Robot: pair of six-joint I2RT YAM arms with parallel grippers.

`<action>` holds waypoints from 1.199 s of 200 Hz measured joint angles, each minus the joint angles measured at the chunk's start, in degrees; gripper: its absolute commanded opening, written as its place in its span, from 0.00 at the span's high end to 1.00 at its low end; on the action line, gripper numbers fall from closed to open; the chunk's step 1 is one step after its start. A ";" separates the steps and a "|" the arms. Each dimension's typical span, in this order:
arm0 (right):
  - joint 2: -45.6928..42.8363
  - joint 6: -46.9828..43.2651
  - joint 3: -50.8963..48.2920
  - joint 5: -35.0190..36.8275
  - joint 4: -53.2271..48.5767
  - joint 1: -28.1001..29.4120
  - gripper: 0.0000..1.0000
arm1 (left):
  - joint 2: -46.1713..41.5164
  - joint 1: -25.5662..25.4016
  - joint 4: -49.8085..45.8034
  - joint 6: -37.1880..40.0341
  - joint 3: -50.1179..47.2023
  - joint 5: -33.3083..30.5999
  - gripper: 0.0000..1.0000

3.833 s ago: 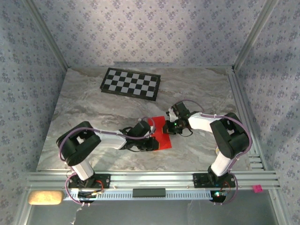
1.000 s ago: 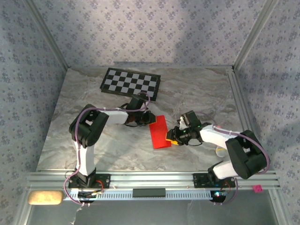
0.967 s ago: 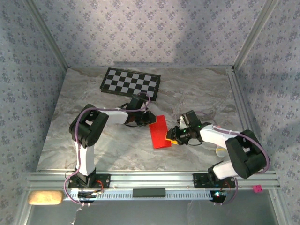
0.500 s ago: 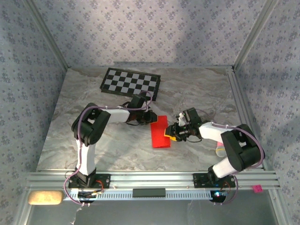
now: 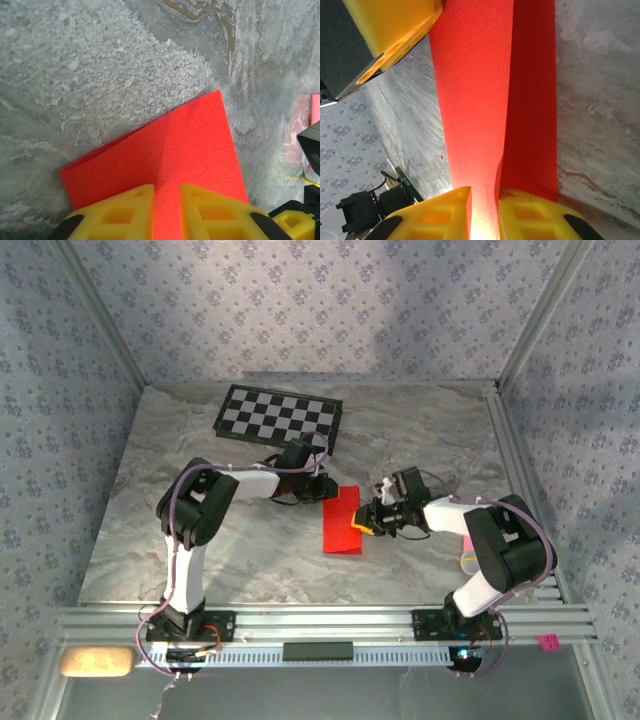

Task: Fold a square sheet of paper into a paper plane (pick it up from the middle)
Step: Fold the triangle a second time at the center of the table.

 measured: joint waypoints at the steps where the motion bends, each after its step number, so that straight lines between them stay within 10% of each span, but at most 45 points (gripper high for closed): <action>1: 0.00 0.02 0.00 0.00 0.02 0.00 0.85 | 0.00 0.00 0.00 -0.02 0.02 0.00 0.76; 104: 0.07 1.79 0.00 0.28 1.68 -0.68 0.96 | -12.00 -2.69 -3.06 6.36 -3.65 -8.83 0.53; 240: 0.04 3.72 1.29 0.26 0.90 -1.20 0.95 | -22.47 -33.20 -8.09 25.79 -13.44 -38.56 0.48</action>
